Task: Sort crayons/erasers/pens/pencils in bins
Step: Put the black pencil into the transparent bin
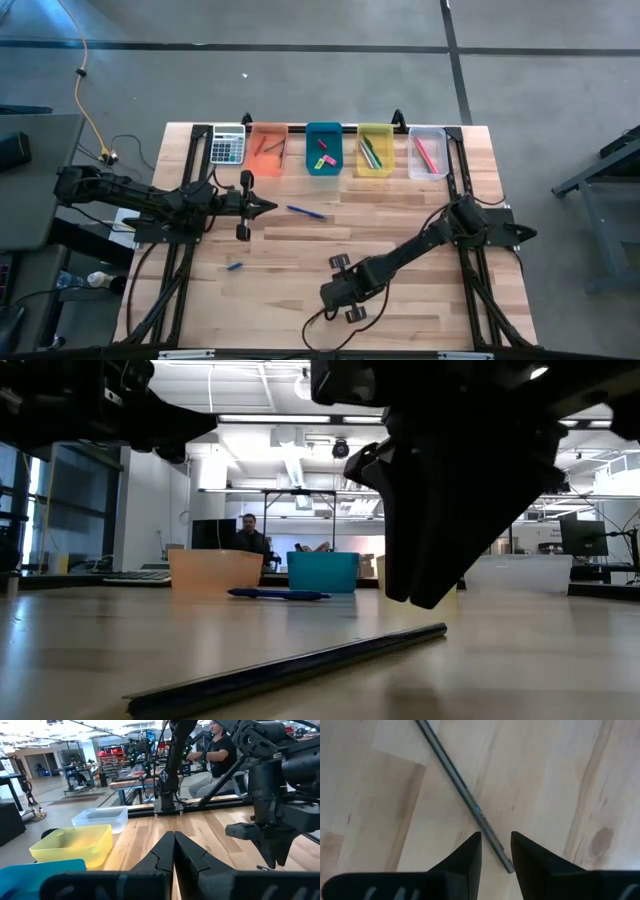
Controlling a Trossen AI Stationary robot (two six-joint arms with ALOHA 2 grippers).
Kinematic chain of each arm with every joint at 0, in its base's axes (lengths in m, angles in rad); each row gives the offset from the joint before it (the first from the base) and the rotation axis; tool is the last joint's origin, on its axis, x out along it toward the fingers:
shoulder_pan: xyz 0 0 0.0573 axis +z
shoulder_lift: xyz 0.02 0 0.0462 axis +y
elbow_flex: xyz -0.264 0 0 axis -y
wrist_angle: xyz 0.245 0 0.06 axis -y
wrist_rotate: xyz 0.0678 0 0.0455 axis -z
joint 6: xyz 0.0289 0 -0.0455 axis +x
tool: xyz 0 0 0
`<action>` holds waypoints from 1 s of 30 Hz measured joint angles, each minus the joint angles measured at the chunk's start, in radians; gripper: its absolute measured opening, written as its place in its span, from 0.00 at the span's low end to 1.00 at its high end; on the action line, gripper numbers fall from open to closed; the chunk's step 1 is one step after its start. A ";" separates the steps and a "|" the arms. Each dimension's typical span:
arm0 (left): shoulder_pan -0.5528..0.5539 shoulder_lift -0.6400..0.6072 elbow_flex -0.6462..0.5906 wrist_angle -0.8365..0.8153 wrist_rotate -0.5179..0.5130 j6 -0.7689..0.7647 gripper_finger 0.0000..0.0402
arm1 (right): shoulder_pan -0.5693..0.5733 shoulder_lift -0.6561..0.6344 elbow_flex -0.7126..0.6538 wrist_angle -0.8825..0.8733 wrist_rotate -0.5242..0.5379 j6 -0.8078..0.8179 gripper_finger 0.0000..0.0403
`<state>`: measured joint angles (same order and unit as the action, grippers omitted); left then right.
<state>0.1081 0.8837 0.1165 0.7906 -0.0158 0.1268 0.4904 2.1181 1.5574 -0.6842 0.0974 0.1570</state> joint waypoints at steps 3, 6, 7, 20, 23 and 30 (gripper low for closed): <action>0.000 0.000 0.000 0.000 0.000 0.000 0.00 | 0.003 0.000 0.000 -0.002 0.001 0.000 0.23; 0.000 0.001 0.000 0.000 0.000 0.000 0.00 | 0.002 0.014 0.000 -0.008 0.002 -0.004 0.23; 0.000 0.001 0.000 0.000 0.000 0.000 0.00 | 0.000 0.024 0.000 -0.019 0.004 -0.007 0.23; 0.000 0.001 0.000 -0.010 0.000 -0.002 0.00 | -0.020 0.064 0.004 -0.036 -0.020 0.007 0.09; 0.000 0.001 0.000 -0.010 0.000 -0.003 0.00 | -0.037 0.064 0.004 -0.047 -0.051 0.072 0.02; 0.000 0.001 0.000 -0.013 0.000 -0.003 0.00 | -0.045 0.012 -0.008 -0.110 -0.070 0.146 0.05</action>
<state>0.1085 0.8845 0.1165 0.7780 -0.0158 0.1238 0.4454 2.1304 1.5489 -0.7940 0.0277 0.3034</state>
